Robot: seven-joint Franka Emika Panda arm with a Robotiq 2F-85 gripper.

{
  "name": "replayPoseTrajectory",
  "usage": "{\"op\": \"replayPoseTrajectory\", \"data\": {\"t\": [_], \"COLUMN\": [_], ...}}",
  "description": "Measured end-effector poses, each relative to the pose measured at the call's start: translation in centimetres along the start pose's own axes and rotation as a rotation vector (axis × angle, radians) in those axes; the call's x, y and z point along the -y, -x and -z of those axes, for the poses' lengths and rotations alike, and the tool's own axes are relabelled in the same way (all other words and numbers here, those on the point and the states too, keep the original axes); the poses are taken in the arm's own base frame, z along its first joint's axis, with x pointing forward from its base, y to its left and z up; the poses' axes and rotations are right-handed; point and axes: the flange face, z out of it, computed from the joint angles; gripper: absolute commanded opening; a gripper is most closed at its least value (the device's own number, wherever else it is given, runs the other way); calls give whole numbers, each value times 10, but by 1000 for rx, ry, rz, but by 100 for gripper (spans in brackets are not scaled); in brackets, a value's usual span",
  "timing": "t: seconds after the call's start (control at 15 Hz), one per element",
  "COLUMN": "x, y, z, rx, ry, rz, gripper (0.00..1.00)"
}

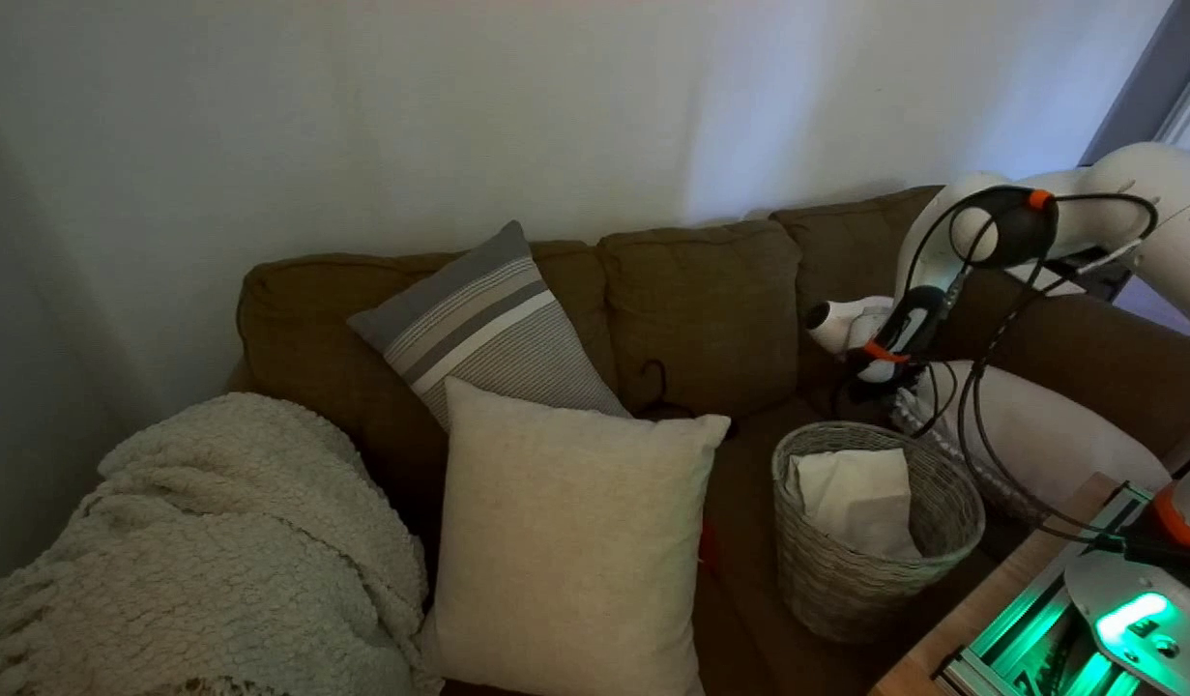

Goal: Move the pillow on the right to the left side of the sofa

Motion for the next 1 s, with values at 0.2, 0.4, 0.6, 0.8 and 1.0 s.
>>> {"op": "replayPoseTrajectory", "data": {"t": [0.2, 0.4, 0.6, 0.8, 1.0], "x": [-54, -108, -158, -173, -156], "y": [-35, -61, -78, -76, -62], "z": [15, 36, 60, 72, 77], "rx": [-2, 8, -4, -4, 52], "ry": [-115, -205, -233, -239, -266], "rz": [-110, -224, -297, -312, -327], "gripper": [2, 2, 10, 2, 2]}}
